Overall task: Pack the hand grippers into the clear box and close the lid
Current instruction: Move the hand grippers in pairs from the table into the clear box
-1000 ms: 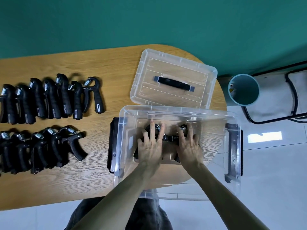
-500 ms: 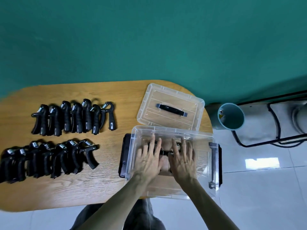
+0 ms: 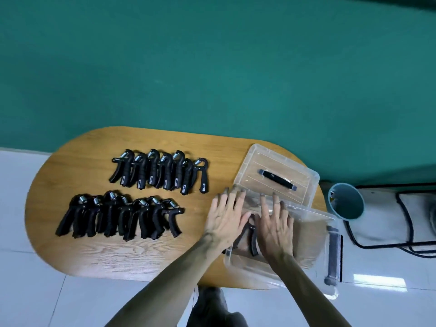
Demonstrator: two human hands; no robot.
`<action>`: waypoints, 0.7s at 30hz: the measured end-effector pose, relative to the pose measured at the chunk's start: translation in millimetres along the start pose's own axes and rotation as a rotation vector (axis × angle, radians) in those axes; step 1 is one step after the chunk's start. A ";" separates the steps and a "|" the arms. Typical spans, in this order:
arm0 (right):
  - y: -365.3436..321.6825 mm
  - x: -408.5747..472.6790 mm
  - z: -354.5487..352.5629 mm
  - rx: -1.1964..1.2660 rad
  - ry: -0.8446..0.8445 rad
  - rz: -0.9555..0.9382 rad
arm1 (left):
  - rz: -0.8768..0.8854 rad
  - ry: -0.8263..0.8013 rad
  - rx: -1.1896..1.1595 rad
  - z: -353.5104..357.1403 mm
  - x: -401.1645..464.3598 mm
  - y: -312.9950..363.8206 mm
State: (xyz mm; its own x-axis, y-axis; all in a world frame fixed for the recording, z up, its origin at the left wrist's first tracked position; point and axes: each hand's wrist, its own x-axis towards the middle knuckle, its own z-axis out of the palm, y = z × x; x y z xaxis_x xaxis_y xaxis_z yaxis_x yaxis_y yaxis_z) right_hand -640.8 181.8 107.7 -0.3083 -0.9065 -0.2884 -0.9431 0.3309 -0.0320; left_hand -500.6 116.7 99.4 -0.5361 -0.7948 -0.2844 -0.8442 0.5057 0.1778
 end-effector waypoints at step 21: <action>-270.3 27.3 47.2 -0.106 -0.037 -0.278 | -0.378 -0.167 -0.122 20.5 -83.5 -257.8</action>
State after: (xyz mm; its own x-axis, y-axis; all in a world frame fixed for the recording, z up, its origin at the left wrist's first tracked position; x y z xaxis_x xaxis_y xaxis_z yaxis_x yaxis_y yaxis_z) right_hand -388.4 80.0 63.3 -0.0339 -0.9478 -0.3171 -0.9991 0.0405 -0.0145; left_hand -238.2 59.6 58.0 -0.1899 -0.8464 -0.4976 -0.9806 0.1384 0.1387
